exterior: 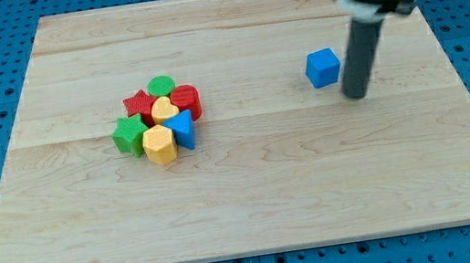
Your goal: Push the blue cube closer to the group of blocks
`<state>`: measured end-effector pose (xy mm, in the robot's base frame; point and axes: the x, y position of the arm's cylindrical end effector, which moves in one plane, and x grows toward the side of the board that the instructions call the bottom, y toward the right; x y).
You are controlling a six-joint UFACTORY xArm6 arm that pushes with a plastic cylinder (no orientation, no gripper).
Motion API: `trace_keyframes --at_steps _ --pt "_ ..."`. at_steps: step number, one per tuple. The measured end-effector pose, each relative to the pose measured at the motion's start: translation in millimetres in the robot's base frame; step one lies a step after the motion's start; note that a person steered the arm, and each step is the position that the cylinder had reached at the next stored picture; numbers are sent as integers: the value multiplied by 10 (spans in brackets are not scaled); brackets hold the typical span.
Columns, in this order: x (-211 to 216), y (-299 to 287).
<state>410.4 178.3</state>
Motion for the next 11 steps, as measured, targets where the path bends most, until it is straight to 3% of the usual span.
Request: trace_keyframes --at_steps 1,2,5,7,11 --pt "-421 206" --pt "-555 -16" --pt "-30 -905" --pt "284 -870" --pt "286 -1728"
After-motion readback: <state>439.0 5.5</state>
